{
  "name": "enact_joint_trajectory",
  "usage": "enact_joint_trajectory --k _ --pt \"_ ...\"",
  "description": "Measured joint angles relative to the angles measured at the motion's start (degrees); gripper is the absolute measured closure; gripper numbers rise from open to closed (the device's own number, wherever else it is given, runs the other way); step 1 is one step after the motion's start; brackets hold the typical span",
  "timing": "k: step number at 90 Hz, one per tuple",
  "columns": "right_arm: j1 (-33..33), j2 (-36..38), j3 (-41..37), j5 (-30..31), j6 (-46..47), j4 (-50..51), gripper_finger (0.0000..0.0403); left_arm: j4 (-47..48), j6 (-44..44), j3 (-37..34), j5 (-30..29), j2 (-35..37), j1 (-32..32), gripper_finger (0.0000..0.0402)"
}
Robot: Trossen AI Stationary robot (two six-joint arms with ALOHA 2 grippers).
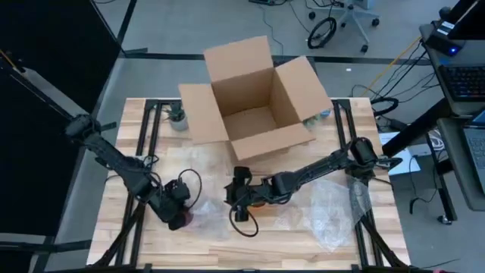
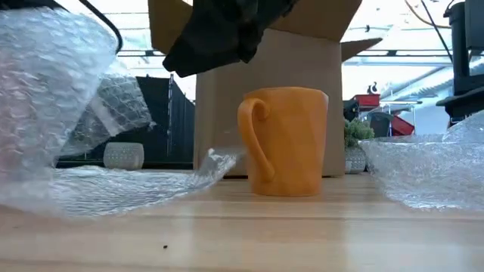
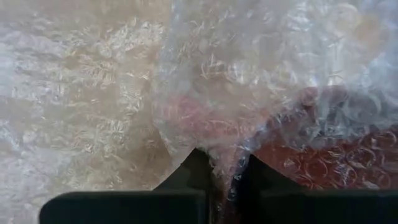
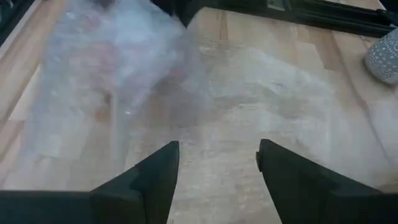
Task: Wrap mug
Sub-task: Wrap the pink mug with transparent bubble wrap
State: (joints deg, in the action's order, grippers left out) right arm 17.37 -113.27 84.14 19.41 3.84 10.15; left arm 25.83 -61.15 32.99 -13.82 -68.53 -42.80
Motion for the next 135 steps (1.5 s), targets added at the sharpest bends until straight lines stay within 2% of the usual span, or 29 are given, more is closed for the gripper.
enact_joint_trajectory --k 13,25,51,65,88,107,135 --pt "0.0 0.0 0.0 0.0 0.0 0.0 0.0197 -0.3 2.3 0.0 -1.1 0.0 0.0 0.0385" --pt "0.0 0.0 0.0 0.0 0.0 0.0 0.0197 -0.5 6.3 0.0 -1.8 0.0 0.0 0.0364" --pt "0.1 0.0 0.0 -0.1 1.3 0.0 0.0197 -0.5 6.5 0.0 -1.2 0.0 0.1 0.0312" --pt "0.3 0.0 0.0 -0.1 1.2 0.0 0.0197 0.7 6.2 1.3 1.2 0.1 0.1 0.0291" --pt "0.4 0.0 0.0 -0.1 1.1 0.0 0.0197 3.7 12.7 6.9 0.2 0.1 0.1 0.0290" --pt "0.4 0.0 0.0 -0.1 1.1 0.0 0.0197 7.0 14.0 7.1 0.2 0.0 1.7 0.0291" --pt "0.6 0.0 0.0 -2.0 1.3 -0.7 0.0197 5.4 14.7 6.8 0.2 -3.2 3.1 0.0291"
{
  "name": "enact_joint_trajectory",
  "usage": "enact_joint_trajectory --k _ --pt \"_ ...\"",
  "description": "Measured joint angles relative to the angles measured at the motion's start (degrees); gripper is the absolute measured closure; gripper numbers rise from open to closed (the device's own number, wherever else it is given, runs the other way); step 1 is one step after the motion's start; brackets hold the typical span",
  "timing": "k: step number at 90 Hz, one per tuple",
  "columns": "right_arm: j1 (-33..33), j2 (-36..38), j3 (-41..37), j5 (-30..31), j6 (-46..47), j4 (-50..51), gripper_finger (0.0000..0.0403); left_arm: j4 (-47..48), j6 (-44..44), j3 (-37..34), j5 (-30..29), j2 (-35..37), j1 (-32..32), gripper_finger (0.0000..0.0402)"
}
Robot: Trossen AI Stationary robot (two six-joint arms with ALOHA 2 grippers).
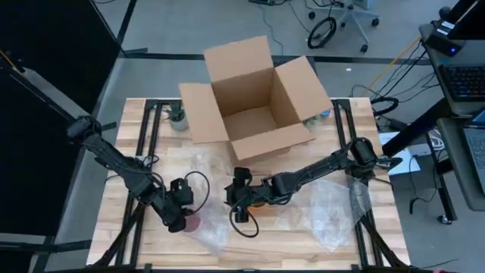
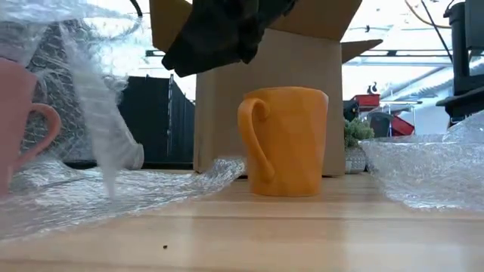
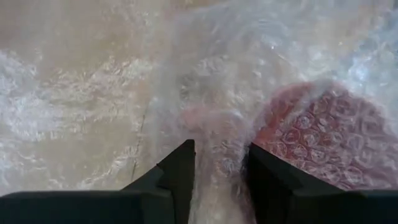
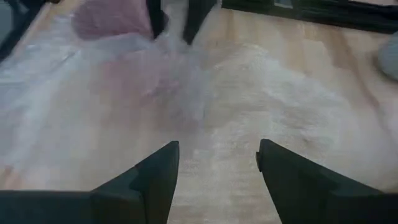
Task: Wrap mug
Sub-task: Wrap the pink mug with transparent bubble wrap
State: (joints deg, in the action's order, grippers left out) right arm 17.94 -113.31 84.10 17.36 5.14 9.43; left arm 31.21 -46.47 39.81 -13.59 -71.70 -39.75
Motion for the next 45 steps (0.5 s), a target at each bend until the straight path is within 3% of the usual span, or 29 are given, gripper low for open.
enact_joint_trajectory --k 28,45 --pt "2.6 -0.5 0.0 -1.7 -4.7 -18.9 0.0197 -0.9 0.8 0.0 0.0 -2.1 0.0 0.0291" --pt "2.8 -5.0 1.0 -2.7 -3.3 -28.2 0.0197 -0.9 0.8 0.0 0.0 -2.1 0.0 0.0291"
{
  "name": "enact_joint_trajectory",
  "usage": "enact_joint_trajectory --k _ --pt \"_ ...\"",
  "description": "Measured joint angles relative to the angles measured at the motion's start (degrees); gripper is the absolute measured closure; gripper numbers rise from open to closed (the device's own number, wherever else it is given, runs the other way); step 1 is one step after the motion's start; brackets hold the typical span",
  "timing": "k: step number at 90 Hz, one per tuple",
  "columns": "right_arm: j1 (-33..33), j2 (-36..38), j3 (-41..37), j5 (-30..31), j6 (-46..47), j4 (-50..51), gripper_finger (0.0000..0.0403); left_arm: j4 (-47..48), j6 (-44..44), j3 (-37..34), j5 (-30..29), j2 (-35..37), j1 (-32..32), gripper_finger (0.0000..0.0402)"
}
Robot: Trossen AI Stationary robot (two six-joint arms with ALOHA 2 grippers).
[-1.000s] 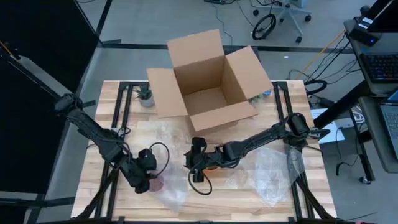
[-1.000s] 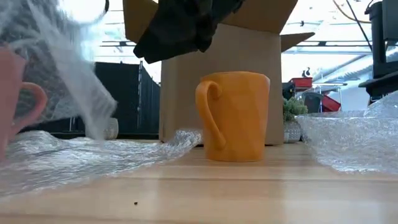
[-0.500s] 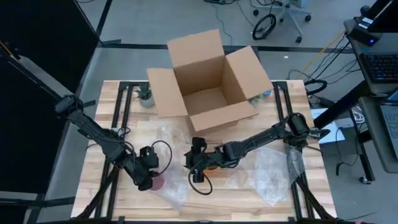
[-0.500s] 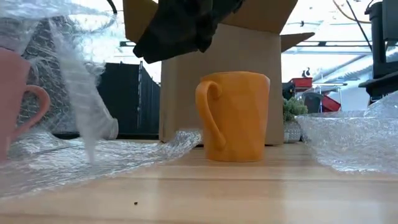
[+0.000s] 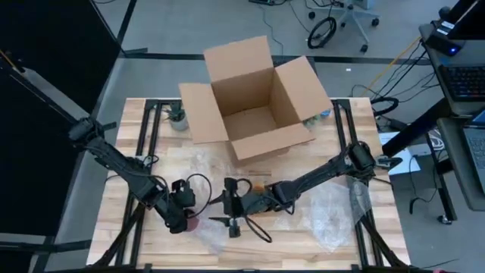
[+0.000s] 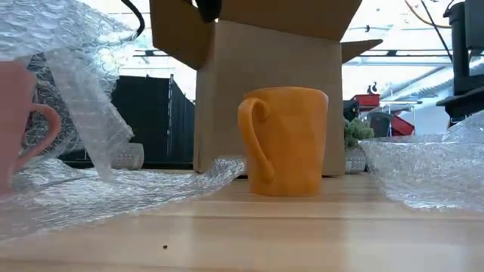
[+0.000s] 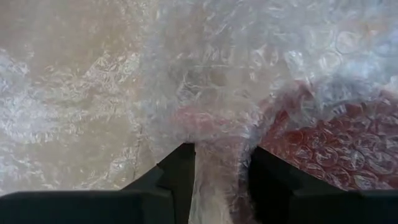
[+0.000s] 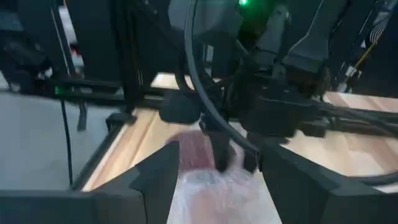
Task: Wrap mug
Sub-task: Wrap the pink mug with transparent bubble wrap
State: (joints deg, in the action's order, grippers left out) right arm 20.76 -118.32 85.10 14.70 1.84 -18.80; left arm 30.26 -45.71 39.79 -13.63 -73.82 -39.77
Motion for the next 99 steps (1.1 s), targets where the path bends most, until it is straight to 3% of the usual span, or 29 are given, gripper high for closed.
enact_joint_trajectory --k 16,41,66,99 --pt "0.0 -7.3 8.7 0.0 1.8 3.3 0.0197 -0.1 0.0 0.0 0.0 0.0 0.0 0.0291" --pt "0.9 -16.8 26.7 0.2 0.2 20.2 0.0197 -0.1 0.1 -0.1 0.0 0.0 0.0 0.0291" --pt "2.5 -17.3 32.0 1.9 0.1 36.9 0.0197 -0.1 0.1 -0.1 -0.1 0.0 0.0 0.0291" --pt "1.1 -21.4 33.2 1.8 0.5 22.5 0.0197 -0.2 0.1 -0.1 -0.4 0.0 0.1 0.0291"
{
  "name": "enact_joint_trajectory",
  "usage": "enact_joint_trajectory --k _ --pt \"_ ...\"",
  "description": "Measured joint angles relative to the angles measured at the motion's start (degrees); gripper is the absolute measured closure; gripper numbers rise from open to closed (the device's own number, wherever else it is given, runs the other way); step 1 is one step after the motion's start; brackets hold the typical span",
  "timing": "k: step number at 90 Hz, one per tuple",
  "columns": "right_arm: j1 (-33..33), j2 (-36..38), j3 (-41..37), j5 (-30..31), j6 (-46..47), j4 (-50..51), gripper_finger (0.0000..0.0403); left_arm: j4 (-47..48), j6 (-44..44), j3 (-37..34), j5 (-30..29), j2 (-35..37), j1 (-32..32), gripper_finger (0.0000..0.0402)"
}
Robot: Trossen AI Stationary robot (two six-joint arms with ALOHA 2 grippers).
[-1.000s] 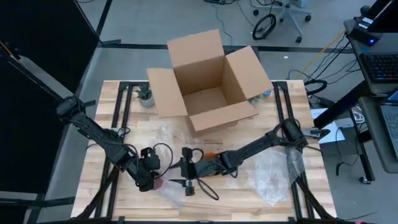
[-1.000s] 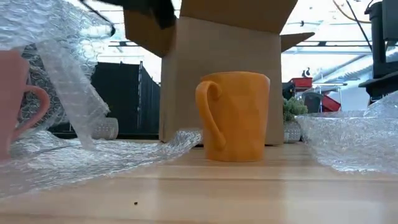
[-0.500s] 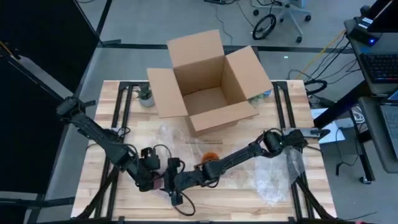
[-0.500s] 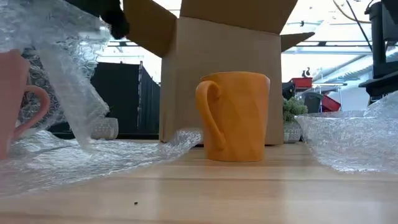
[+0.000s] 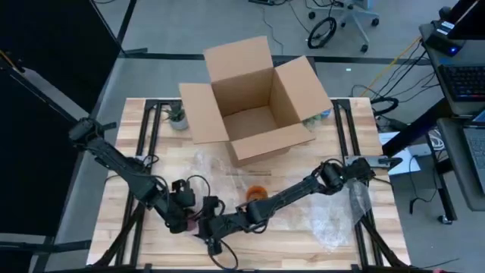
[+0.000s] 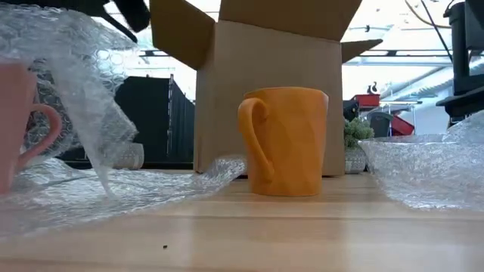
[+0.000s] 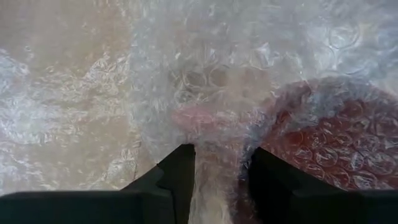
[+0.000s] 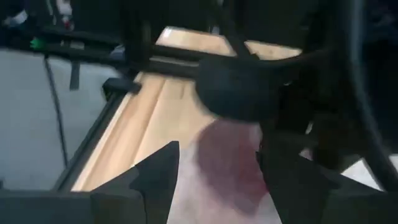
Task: Wrap mug
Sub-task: Wrap the pink mug with transparent bubble wrap
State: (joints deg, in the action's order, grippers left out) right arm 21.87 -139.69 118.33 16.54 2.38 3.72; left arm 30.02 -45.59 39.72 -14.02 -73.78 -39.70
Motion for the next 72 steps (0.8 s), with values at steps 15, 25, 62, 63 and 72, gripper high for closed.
enact_joint_trajectory --k 15,25,62,63,72 --pt "-1.6 -2.6 0.1 -0.5 3.7 1.4 0.0197 0.1 0.0 0.0 -0.2 0.0 0.0 0.0291" --pt "-1.6 -2.7 0.1 -0.4 3.4 1.6 0.0197 0.2 0.0 0.1 -0.1 0.3 0.1 0.0291" --pt "-1.6 -2.7 0.1 -0.5 3.0 2.2 0.0197 13.9 1.5 11.0 0.3 0.7 0.2 0.0291" --pt "-1.6 -2.7 0.1 -0.5 3.0 2.2 0.0197 14.2 1.7 11.3 0.3 0.7 0.2 0.0291" --pt "-1.6 -2.7 0.0 -0.6 3.0 2.2 0.0197 16.8 2.6 14.1 0.3 0.7 0.2 0.0291"
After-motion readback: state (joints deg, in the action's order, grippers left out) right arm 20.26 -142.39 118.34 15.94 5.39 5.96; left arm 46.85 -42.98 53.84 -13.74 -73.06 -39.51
